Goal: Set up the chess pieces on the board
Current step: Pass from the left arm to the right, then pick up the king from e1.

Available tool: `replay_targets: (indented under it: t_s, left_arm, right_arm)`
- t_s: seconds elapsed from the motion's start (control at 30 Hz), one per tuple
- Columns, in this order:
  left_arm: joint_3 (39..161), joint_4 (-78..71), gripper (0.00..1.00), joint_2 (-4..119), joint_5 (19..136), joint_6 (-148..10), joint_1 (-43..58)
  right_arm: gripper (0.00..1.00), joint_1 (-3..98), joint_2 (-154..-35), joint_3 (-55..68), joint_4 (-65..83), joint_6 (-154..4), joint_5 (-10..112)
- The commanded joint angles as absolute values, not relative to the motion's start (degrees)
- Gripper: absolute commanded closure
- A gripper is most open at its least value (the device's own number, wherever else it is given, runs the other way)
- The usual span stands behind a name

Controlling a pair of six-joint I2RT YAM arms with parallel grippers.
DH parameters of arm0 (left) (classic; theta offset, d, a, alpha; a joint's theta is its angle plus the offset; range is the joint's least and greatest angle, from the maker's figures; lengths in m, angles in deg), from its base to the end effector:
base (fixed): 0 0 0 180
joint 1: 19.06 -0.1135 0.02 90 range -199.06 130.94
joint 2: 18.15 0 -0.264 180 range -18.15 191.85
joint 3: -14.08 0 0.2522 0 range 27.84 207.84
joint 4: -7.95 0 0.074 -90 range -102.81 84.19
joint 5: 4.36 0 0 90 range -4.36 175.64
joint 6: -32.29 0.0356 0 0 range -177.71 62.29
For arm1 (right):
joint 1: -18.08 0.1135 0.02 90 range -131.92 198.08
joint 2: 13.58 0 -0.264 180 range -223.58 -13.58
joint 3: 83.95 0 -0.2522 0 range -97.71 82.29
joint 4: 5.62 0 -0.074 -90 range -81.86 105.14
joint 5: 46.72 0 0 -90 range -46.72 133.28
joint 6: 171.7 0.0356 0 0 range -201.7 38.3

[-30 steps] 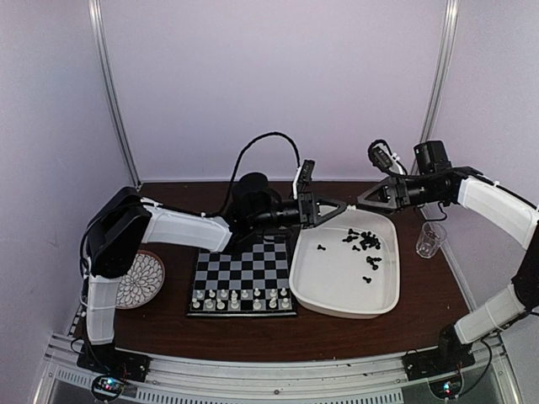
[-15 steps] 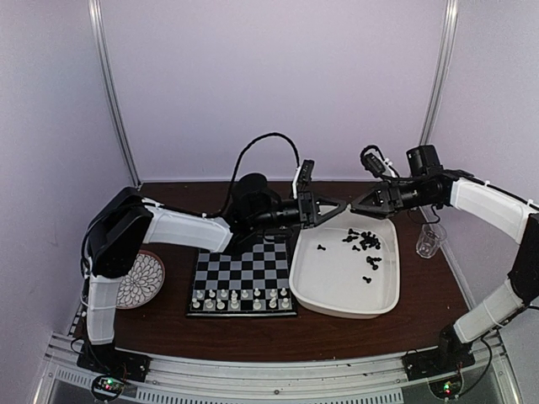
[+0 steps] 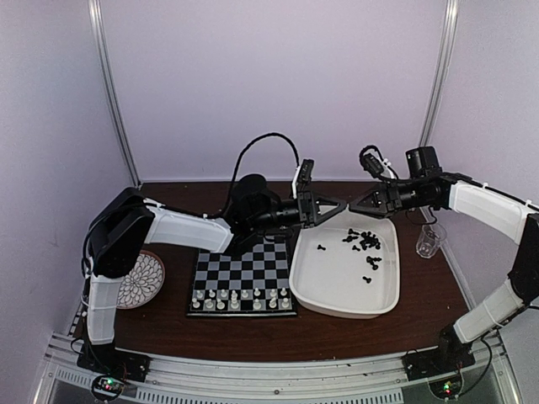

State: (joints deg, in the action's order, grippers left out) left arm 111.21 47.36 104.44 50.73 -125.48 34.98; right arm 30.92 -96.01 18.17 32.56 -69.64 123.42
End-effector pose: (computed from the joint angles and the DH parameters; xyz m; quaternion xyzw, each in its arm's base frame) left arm 0.2713 -0.4086 0.2524 0.1644 0.6117 -0.7465 0.2039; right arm 0.2803 0.0999 0.3008 -0.2628 0.6993 0.6420 0.1724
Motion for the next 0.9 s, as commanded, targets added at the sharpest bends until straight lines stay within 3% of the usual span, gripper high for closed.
replay_targets:
  t_s: [0.0,0.13,0.3,0.43,0.63,0.67,0.87]
  left_arm:
    - [111.7,50.8,0.91,105.3,50.8,-126.1,34.7]
    - [111.3,51.0,0.87,105.4,50.9,-126.4,34.7]
    - [110.2,46.8,0.71,104.5,52.3,-125.5,34.7]
    - [107.1,41.5,0.6,101.4,55.0,-122.0,34.6]
    - [101.8,35.0,0.55,94.0,56.5,-116.2,33.1]
    - [100.7,33.3,0.47,92.4,56.8,-115.1,32.7]
    - [98.4,3.1,0.45,79.1,67.8,-98.3,31.5]
  right_arm:
    - [0.79,31.3,-94.7,19.4,28.4,-67.8,125.4]
    - [0.81,31.3,-94.2,19.7,27.5,-67.3,125.3]
    - [0.84,31.3,-93.5,18.8,30.9,-70.7,124.1]
    - [0.85,31.3,-92.8,15.2,42.9,-81.7,120.8]
    - [0.86,31.8,-94.1,7.2,62.1,-99.6,111.5]
    - [0.86,32.5,-94.6,5.6,65.0,-102.4,109.2]
    - [0.86,41.5,-95.8,-0.5,72.5,-111.7,94.7]
